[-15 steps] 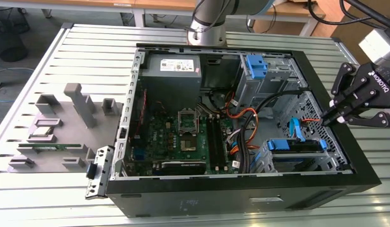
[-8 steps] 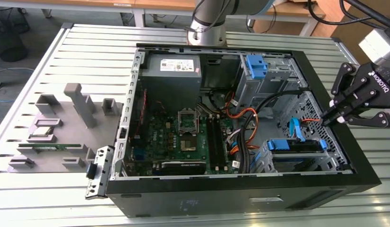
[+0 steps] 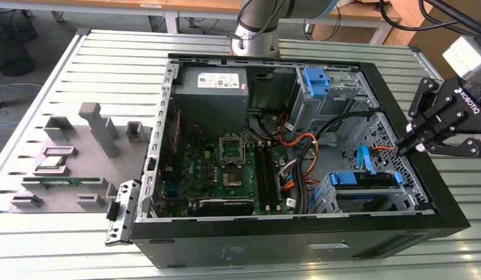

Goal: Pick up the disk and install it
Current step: 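Insert the second disk wire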

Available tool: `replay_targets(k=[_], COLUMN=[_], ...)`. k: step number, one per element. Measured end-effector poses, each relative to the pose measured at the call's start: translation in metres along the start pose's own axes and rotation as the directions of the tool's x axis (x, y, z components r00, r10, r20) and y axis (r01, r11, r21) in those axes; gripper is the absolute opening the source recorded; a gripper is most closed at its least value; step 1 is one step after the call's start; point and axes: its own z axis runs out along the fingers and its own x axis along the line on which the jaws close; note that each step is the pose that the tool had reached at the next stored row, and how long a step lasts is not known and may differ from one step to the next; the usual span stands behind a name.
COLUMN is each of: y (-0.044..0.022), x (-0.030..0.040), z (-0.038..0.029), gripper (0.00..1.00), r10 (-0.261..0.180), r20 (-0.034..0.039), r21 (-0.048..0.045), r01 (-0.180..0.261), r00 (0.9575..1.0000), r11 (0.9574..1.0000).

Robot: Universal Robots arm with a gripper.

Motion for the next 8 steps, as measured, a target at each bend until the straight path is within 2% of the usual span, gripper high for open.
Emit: replay_targets(k=[4, 8], y=[0.0000, 0.0000], x=[-0.0001, 0.0000], z=[-0.0002, 0.0000], gripper=[0.11, 0.11], r10=[0.000, 0.000], r20=[-0.0009, -0.0008], r21=[0.0000, 0.0000], r01=[0.000, 0.000], r00=[1.0000, 1.0000], r11=[1.0000, 1.0000])
